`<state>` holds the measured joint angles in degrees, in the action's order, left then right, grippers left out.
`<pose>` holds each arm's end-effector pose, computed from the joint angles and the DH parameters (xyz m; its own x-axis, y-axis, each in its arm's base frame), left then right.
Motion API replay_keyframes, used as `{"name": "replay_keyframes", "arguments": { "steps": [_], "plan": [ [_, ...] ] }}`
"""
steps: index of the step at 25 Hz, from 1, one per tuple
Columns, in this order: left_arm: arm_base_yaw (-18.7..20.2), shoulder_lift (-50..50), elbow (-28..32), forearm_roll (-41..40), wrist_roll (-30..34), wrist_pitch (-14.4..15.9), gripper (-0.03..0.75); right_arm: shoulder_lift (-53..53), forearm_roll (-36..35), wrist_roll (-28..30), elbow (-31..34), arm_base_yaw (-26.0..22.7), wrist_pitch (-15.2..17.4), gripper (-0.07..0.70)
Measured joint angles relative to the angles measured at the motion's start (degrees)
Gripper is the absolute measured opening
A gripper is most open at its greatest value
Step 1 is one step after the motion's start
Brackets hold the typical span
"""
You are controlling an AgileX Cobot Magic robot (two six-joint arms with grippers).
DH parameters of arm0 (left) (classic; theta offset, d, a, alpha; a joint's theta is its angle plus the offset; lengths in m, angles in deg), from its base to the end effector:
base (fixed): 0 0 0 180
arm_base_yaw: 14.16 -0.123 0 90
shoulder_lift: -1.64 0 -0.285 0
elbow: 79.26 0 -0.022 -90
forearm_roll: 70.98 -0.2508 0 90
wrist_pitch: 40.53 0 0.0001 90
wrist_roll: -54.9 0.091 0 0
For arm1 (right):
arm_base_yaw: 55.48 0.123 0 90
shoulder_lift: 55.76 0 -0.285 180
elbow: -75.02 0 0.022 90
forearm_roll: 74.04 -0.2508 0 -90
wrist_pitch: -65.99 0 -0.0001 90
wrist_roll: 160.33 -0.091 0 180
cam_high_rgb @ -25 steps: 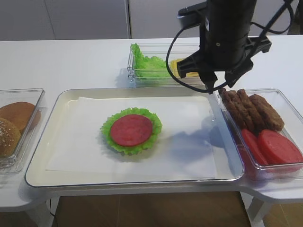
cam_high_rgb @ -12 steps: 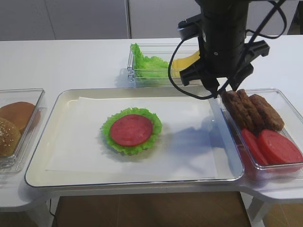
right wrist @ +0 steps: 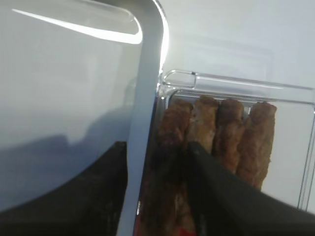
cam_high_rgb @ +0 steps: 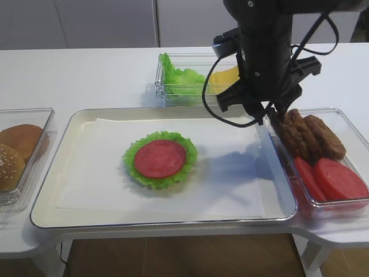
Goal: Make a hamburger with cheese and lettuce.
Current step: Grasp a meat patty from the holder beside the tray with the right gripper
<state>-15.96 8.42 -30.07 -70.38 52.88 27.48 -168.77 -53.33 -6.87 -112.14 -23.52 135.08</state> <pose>-0.0120 -0.0013 0.2643 -0.5573 -0.0567 -0.8284 -0.0452 0.9983 -0.0379 0.3282 0.1693 0.2526 -0.9494 -0.2328 -0.2111 -0.1709 0.9462 -0.2748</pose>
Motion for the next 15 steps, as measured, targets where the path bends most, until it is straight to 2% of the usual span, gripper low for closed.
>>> {"name": "replay_keyframes", "arguments": {
  "steps": [6,15],
  "plan": [
    [0.0,0.0,0.0,0.0,0.0,0.0,0.358,-0.7,0.4,0.1,-0.2,0.0,0.1,0.281],
    [0.0,0.0,0.0,0.0,0.0,0.0,0.358,-0.7,1.4,-0.1,-0.2,0.0,0.7,0.127]
  ]
}}
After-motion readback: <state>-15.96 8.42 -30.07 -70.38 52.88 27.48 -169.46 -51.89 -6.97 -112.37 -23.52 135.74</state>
